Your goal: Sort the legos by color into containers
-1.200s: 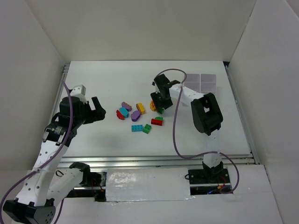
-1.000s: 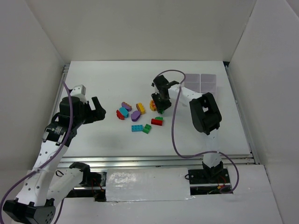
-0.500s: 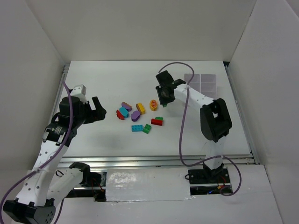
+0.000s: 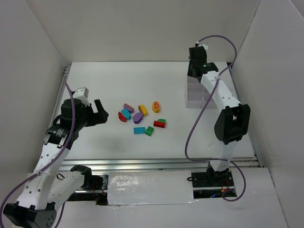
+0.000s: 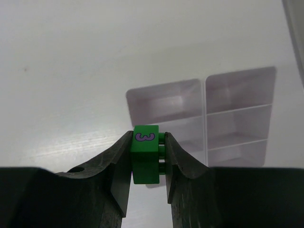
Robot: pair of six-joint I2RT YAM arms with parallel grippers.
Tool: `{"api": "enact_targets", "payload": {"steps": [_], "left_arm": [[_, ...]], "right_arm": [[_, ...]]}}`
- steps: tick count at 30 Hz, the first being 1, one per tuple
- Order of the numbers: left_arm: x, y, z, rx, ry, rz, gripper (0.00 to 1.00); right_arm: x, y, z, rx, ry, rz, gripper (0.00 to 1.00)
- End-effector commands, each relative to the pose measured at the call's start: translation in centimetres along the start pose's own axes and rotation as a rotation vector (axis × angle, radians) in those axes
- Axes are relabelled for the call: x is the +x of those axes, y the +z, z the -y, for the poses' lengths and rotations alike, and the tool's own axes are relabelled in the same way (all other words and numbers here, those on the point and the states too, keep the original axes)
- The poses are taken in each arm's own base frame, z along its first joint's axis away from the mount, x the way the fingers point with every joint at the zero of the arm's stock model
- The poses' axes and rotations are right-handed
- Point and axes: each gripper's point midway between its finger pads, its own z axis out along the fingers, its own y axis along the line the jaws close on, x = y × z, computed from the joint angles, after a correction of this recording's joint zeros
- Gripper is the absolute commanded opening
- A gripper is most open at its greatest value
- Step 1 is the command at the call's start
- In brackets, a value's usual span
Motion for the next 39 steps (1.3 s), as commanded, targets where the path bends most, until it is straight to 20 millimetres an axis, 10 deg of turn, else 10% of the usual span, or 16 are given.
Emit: {"api": "enact_targets", "payload": {"steps": [1,39], "left_arm": [[-1.1,-0.4,0.8,0.039,0.019,0.048,1.00],[-0.5,0.3,1.4,0.076,0.034,0.008,0.99]], "right_arm": [[-2.3,1.5,1.0,0.069,0.033,0.051,0.00],[2.4,9.0,3.5,0.134,0.053,-0.001,0.25]]}}
